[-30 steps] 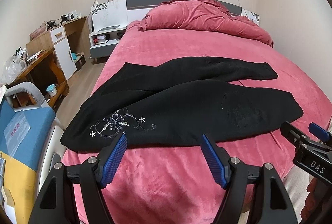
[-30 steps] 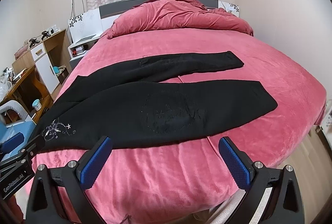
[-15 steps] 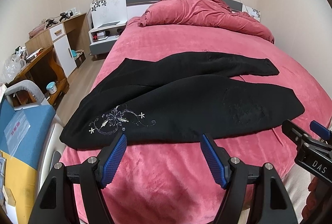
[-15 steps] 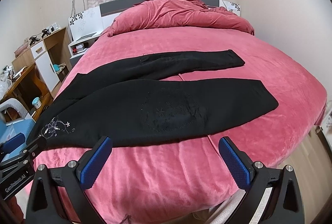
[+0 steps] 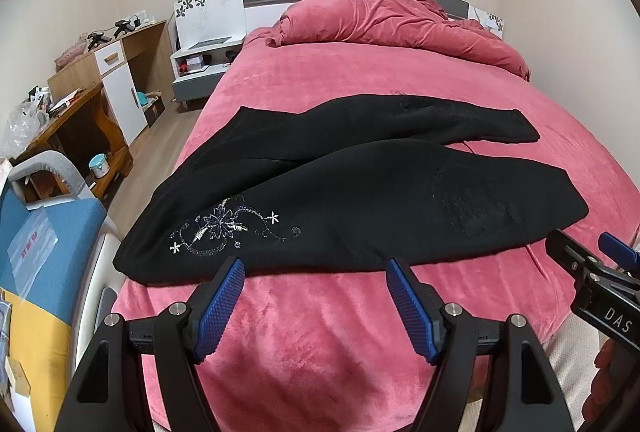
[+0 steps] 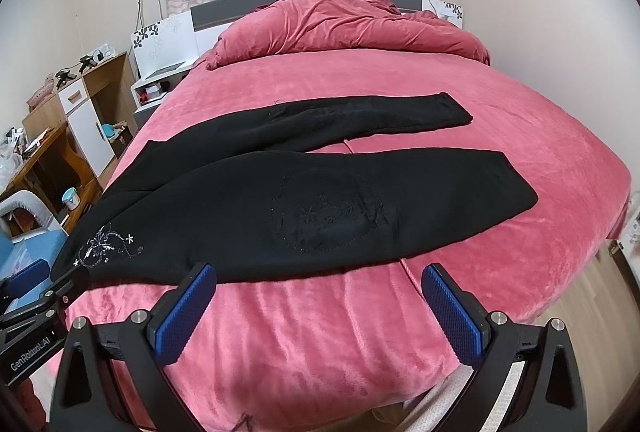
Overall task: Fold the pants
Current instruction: 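Grasp the waistband with the left gripper while the right gripper grasps the waistband too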
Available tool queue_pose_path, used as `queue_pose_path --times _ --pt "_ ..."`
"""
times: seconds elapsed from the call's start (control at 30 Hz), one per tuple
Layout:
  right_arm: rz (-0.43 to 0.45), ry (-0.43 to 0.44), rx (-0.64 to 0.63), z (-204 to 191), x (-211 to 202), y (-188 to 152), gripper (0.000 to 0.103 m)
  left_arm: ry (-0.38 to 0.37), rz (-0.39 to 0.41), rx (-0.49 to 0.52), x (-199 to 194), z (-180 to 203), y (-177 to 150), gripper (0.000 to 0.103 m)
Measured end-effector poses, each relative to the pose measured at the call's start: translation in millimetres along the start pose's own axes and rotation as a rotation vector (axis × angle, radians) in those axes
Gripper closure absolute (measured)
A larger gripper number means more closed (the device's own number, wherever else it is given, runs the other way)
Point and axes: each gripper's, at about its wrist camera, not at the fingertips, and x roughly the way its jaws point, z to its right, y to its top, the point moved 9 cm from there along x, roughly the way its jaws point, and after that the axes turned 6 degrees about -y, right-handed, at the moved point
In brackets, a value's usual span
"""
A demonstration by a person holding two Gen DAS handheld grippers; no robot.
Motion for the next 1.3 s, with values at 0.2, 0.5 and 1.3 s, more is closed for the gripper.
queue_pose_path --times 0.2,0.5,1.3 --pt "-0.024 -0.002 0.007 6 11 -5 0.0 -0.065 -0.096 -0.031 18 -3 -12 0.028" --pt "-0.105 0.052 0.002 35 52 -17 0.0 -0.258 -0.221 -0.362 57 -50 -42 0.028" --pt "-0.24 0.273 0.788 211 190 -18 0.028 -0.121 0.01 -0.847 121 -217 -41 0.046"
